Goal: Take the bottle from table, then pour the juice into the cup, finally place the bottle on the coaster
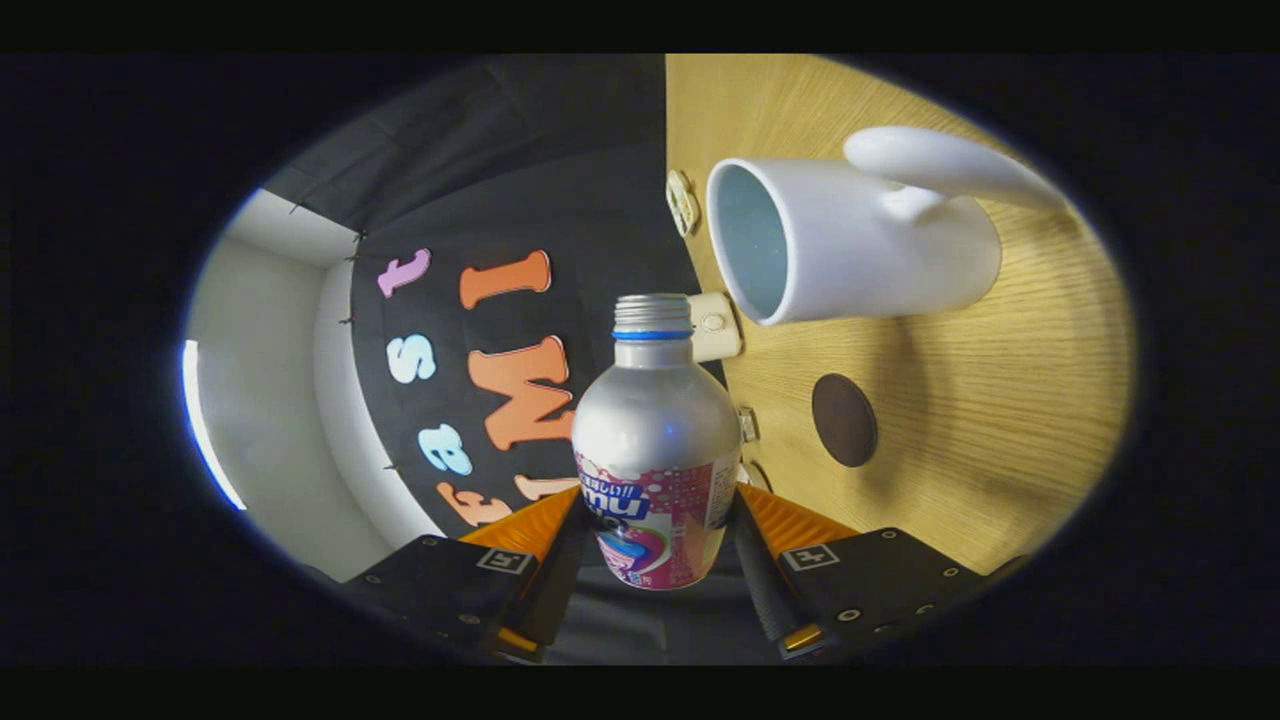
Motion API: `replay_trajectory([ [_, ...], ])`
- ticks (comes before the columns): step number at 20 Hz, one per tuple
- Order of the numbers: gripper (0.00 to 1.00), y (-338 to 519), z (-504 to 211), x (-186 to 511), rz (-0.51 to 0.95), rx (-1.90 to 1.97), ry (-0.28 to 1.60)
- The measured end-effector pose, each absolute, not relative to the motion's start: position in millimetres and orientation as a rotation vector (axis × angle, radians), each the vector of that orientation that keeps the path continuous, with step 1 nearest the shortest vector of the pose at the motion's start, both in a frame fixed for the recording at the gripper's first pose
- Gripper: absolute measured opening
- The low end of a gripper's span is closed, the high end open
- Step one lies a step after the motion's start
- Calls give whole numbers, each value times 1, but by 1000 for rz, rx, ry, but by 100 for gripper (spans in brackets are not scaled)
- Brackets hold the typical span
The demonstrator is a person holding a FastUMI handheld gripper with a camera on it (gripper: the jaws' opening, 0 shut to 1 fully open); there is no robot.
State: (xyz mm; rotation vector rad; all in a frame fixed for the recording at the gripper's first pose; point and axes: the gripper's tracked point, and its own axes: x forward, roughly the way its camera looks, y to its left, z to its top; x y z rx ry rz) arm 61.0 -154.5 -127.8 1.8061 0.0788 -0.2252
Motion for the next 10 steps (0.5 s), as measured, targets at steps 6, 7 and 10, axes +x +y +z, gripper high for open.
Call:
replay_trajectory([
  [6,75,-158,-118,56,-211,1883,42],
  [7,75,-161,-113,55,-209,1898,28],
  [10,75,-166,-109,53,-213,1919,9],
])
